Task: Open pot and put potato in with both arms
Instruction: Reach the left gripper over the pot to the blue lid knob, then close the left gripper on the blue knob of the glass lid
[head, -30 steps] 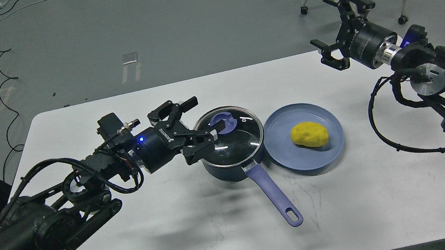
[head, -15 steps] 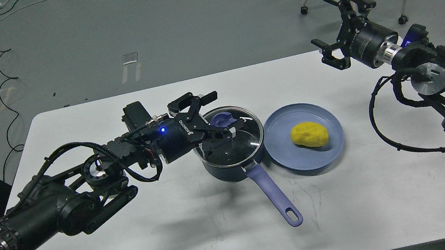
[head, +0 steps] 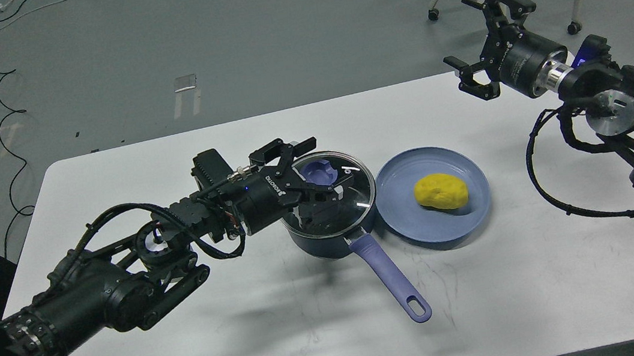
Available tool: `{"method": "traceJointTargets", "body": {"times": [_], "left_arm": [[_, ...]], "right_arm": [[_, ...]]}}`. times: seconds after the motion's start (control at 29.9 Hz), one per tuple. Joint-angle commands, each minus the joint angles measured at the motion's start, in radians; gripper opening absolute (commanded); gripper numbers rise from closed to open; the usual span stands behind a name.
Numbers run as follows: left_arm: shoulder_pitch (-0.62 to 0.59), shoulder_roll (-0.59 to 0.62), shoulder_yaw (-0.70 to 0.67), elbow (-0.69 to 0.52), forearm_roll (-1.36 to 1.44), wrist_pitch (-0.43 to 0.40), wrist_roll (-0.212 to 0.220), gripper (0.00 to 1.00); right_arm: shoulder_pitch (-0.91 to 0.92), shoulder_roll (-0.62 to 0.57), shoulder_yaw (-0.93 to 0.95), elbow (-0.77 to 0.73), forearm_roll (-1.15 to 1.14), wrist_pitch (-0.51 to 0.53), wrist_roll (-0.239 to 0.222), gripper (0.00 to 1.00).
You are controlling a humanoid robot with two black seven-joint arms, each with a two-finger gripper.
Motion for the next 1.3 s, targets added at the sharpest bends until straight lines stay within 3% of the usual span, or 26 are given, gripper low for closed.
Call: {"method": "traceJointTargets", "body": {"times": [0.0, 0.27, 1.1, 1.2, 1.27], "left_arm": [[0.002, 0.000, 0.038, 0.002, 0.000, 0.012, 0.000, 0.98], [-0.001, -0.035, 0.058, 0.094, -0.014, 0.035, 0.000, 0.98], [0.001, -0.038, 0.065, 0.105, -0.038, 0.052, 0.000, 0.97], [0.001, -0.037, 0.065, 0.116, -0.040, 0.052, 0.000, 0.95], [0.001, -0.037, 0.065, 0.116, -0.038, 0.052, 0.000, 0.85]], "right_arm": [[-0.002, 0.000, 0.000, 0.000, 0.000, 0.000, 0.000, 1.00], [-0.003, -0.003, 0.000, 0.000, 0.001, 0.000, 0.000, 1.00], [-0.011, -0.012, 0.000, -0.001, 0.000, 0.000, 0.000, 1.00], [-0.012, -0.012, -0.002, -0.001, 0.000, 0.000, 0.002, 1.00], [-0.014, -0.012, -0.002, -0.004, 0.000, 0.000, 0.002, 1.00]]}}
